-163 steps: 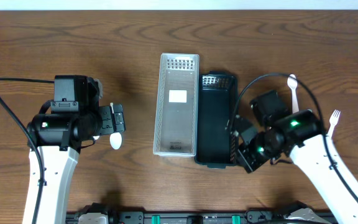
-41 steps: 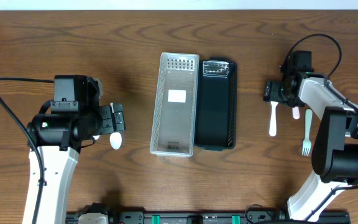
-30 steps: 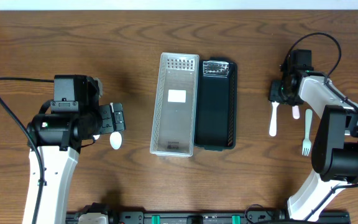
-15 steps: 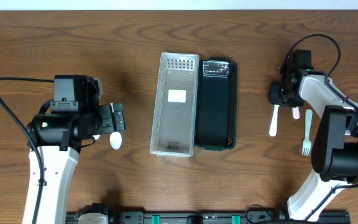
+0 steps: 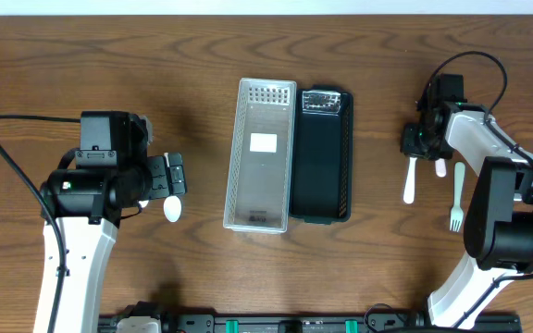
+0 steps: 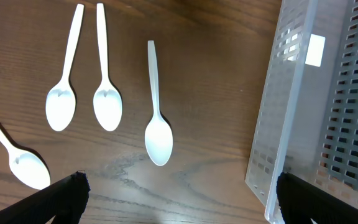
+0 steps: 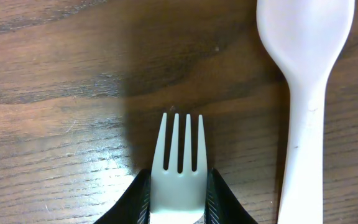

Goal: Pack container
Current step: 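Move right gripper over the white fork and grasp it, then carry the fork into the dark basket and release it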

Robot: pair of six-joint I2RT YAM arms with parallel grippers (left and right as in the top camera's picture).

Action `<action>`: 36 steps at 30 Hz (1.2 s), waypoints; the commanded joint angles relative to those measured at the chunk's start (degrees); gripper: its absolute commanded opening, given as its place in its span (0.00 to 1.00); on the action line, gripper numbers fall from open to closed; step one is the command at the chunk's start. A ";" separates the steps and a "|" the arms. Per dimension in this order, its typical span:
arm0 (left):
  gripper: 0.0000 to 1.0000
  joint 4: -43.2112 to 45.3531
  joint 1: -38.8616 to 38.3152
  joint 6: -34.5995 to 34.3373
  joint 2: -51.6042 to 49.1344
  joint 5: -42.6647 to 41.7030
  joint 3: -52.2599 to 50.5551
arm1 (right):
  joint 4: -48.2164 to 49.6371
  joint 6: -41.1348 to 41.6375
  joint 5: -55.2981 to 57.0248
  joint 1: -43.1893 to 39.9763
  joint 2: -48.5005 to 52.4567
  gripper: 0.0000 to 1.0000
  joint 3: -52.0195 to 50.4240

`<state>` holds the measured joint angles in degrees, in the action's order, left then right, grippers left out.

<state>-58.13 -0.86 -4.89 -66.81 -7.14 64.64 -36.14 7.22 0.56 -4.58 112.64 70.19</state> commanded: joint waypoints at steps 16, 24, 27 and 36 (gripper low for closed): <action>0.98 -0.09 -0.20 -0.04 -0.17 0.26 1.20 | -14.08 8.74 -3.80 15.78 -16.70 0.05 15.67; 0.98 -0.11 -0.20 -0.02 -0.17 0.28 1.22 | -13.62 16.98 -3.52 27.85 -14.86 0.05 15.65; 0.98 -0.11 -0.20 -0.04 -0.17 0.26 1.22 | -13.84 16.94 -3.37 29.81 -11.19 0.06 15.37; 0.98 -0.11 -0.20 -0.04 -0.17 0.26 1.22 | -13.18 10.93 -3.34 30.18 -4.94 0.31 15.50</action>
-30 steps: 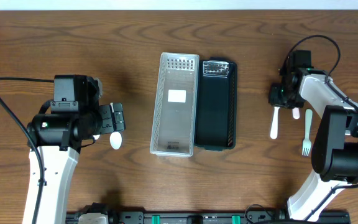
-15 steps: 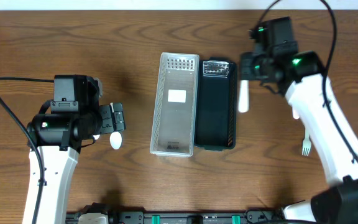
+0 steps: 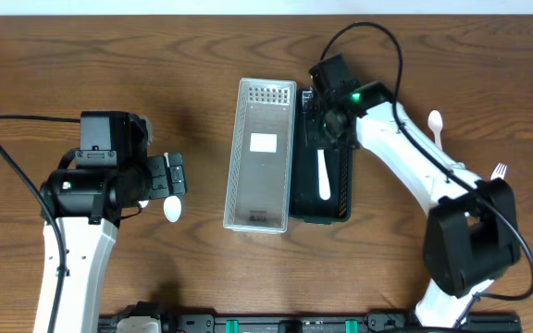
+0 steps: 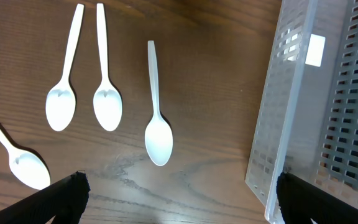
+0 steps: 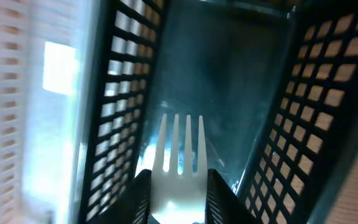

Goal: Pack container
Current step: 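Carry the fork into the dark basket and release it, then lower right gripper onto the white spoon and grasp it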

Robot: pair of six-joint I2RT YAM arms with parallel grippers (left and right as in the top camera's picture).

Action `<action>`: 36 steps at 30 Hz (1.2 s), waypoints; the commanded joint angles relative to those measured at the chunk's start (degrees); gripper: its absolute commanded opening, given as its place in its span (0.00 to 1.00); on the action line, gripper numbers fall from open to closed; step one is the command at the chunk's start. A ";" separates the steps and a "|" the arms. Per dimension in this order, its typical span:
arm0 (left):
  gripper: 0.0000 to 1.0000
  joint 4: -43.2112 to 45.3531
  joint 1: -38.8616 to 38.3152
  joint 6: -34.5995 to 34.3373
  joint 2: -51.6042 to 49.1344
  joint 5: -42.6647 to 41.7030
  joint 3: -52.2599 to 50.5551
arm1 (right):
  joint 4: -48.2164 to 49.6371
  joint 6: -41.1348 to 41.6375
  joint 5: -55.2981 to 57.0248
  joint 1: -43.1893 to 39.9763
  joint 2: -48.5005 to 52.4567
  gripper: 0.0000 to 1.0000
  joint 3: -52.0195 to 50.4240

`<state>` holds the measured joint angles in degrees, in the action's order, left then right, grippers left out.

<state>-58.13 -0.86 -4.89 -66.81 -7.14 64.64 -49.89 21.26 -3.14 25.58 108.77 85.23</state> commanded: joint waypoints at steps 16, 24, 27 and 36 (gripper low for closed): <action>0.98 -0.11 -0.20 -0.02 -0.17 0.28 1.20 | -3.72 -15.10 8.98 -20.37 -9.53 0.66 14.40; 0.98 -0.09 -0.20 -0.02 -0.17 0.28 1.16 | -4.68 -25.11 6.08 -33.59 -0.11 0.83 14.34; 0.98 -0.09 -0.20 -0.02 -0.17 0.26 1.16 | -6.43 -25.18 6.05 -35.32 4.39 0.83 14.34; 0.98 0.35 -0.20 -0.02 -0.17 0.26 1.16 | -9.35 -25.20 6.05 -35.69 14.40 0.86 14.34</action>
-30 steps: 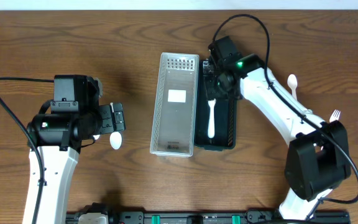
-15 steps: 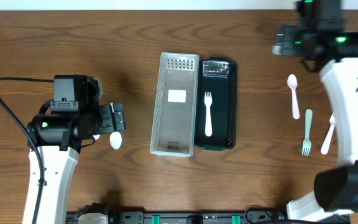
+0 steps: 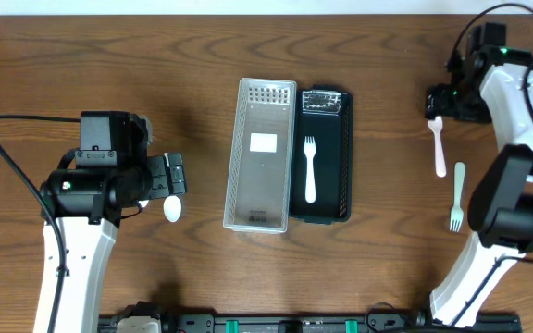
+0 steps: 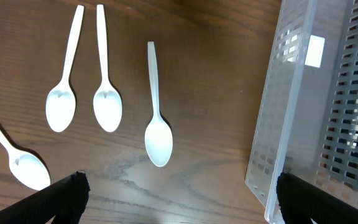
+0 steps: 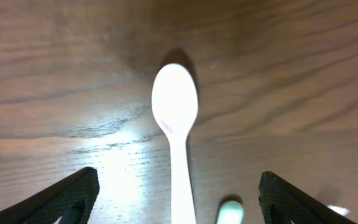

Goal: Pack container
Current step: 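Lower right gripper onto the white spoon and grasp it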

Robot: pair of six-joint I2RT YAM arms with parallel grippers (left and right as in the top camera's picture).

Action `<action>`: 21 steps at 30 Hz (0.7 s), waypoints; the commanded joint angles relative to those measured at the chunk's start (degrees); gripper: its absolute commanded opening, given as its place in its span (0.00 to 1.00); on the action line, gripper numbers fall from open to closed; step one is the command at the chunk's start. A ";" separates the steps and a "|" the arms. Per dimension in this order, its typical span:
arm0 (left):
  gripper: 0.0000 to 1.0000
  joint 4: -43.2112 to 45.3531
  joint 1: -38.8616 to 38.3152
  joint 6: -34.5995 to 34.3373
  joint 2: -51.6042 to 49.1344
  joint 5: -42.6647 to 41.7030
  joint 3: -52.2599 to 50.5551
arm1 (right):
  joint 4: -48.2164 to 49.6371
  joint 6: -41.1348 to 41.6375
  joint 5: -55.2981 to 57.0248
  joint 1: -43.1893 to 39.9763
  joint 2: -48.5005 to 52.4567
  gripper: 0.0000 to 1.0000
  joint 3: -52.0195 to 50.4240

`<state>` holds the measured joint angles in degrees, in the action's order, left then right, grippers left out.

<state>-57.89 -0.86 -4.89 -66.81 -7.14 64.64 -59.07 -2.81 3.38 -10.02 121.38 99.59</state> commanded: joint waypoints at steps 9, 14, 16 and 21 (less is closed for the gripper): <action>0.98 0.07 -0.20 -0.02 -0.17 0.26 1.16 | -0.13 -1.60 -2.56 -0.42 6.71 0.86 -0.04; 0.98 0.09 -0.20 -0.02 -0.17 0.26 1.16 | -0.83 -1.57 -3.32 -0.66 9.14 0.86 -0.07; 0.98 0.09 -0.20 -0.02 -0.17 0.26 1.16 | -1.31 -1.57 -3.61 -0.70 9.97 0.86 -0.07; 0.98 0.07 -0.20 -0.04 -0.17 0.26 1.16 | -1.81 -1.55 -3.65 -0.68 10.67 0.81 -0.07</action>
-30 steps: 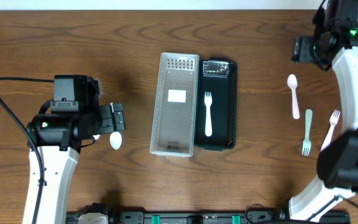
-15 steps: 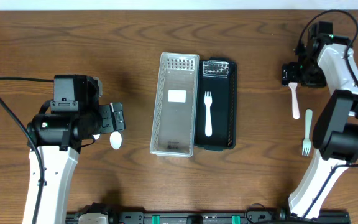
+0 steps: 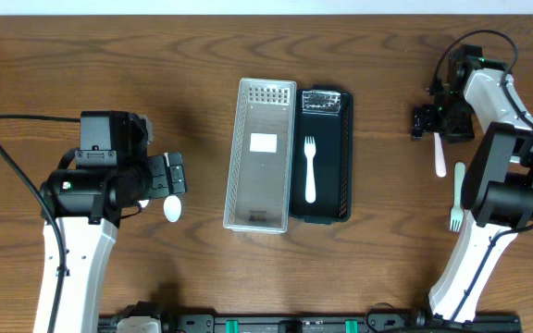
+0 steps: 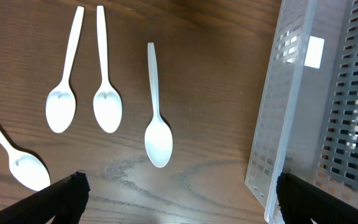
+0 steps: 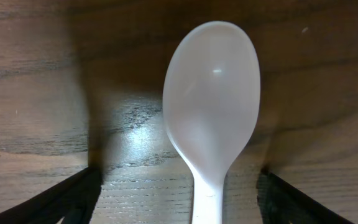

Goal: Pack container
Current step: 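Lower right gripper onto the white spoon and grasp it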

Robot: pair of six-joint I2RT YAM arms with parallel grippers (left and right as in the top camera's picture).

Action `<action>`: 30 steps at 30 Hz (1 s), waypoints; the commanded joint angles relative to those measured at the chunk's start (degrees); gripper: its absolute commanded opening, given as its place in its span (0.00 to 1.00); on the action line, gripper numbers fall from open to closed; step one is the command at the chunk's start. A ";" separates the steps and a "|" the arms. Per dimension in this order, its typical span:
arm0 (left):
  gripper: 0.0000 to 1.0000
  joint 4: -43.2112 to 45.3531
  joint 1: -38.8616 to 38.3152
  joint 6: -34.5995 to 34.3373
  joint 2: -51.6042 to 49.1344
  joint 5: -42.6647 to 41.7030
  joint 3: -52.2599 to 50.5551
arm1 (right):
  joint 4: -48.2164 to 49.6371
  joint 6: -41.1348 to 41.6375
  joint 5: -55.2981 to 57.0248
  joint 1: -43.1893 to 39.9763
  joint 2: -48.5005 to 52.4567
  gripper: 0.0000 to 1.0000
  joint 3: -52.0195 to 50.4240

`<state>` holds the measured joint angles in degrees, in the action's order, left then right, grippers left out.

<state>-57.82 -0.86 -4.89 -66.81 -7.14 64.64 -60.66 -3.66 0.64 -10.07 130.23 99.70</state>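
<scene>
A white slotted basket [image 3: 265,185] and a black one [image 3: 339,157] stand side by side mid-table. In the black one lies a white fork [image 3: 309,169]. My right gripper [image 3: 439,124] [image 5: 179,208] is open, low over the table, its fingers [image 5: 67,196] on either side of a white spoon [image 5: 211,118] [image 3: 440,157]. Another fork [image 3: 456,196] rests below that spoon. My left gripper [image 3: 170,178] [image 4: 179,199] hangs open over several white spoons [image 4: 156,112], with the white basket [image 4: 316,112] at its right.
The spoon and fork at the right lie close to the table's right edge. The spoons at the left lie partly under my left arm in the overhead view. Bare wood separates both groups from the baskets.
My right gripper has come down from above the spoon at the right. Its open fingers now straddle the spoon's bowl close to the table. The left arm is unchanged.
My right gripper was shut on a fork at the right of the table. Then it held the fork inside the black basket. Then the fork lay in that basket and the gripper was open over a spoon at the right, which it now straddles.
</scene>
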 commanded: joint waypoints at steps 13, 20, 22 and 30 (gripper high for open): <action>0.98 0.00 -0.20 -0.04 -0.17 0.26 1.16 | -0.26 -0.70 -0.90 -0.52 1.79 0.23 -0.17; 0.98 0.00 -0.20 -0.02 -0.17 0.26 1.16 | -0.22 -0.70 -0.90 -0.39 1.77 0.08 -0.15; 0.98 0.00 -0.20 -0.02 -0.17 0.26 1.16 | -0.46 -0.70 -0.92 -0.35 1.60 0.06 -0.13; 0.98 0.02 -0.20 -0.02 -0.17 0.26 1.16 | -5.40 0.24 -1.84 1.62 -5.55 0.04 5.81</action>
<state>-57.82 -0.86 -4.89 -66.81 -7.14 64.64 -65.25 -4.01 -0.08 -9.82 130.04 101.45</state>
